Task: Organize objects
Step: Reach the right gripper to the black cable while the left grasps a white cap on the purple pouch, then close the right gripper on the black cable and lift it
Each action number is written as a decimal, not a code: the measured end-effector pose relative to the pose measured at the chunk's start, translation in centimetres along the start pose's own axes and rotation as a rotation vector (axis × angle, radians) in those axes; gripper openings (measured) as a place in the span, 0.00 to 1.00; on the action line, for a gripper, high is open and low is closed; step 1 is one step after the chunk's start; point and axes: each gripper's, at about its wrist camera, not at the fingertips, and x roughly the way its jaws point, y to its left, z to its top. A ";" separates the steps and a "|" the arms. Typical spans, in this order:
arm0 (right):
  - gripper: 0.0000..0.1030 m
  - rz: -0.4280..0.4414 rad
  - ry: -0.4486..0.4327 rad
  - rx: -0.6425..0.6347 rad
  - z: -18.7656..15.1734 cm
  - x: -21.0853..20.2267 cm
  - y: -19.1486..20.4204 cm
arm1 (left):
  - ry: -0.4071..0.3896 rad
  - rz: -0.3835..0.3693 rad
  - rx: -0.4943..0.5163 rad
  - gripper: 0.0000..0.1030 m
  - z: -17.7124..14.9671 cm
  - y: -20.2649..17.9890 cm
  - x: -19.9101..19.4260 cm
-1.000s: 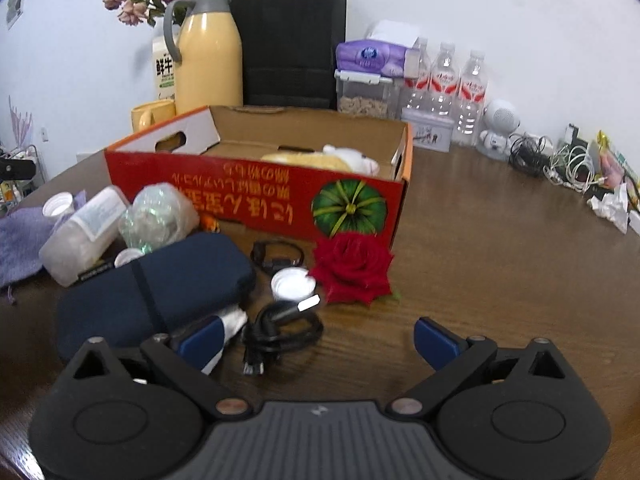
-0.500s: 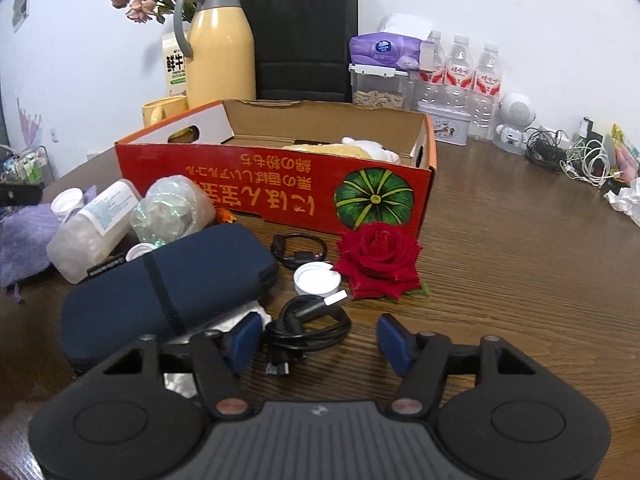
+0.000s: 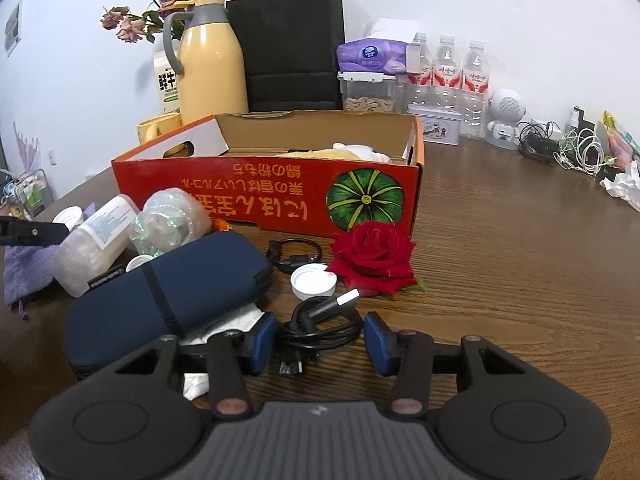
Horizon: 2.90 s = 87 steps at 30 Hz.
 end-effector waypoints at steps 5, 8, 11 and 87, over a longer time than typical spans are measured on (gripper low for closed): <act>0.46 0.001 0.000 0.002 0.0 0.0 0.0 | 0.015 -0.024 -0.067 0.38 0.3 0.4 0.7; 0.46 0.000 0.001 0.004 -0.1 0.0 0.0 | 0.029 -0.020 -0.113 0.38 0.3 0.9 1.3; 0.46 0.000 0.001 0.004 0.0 0.0 0.0 | 0.020 -0.011 -0.164 0.38 0.3 1.4 1.3; 0.42 0.041 -0.246 -0.127 8.8 -1.6 3.0 | -0.259 -0.047 0.171 0.39 7.5 -7.1 1.3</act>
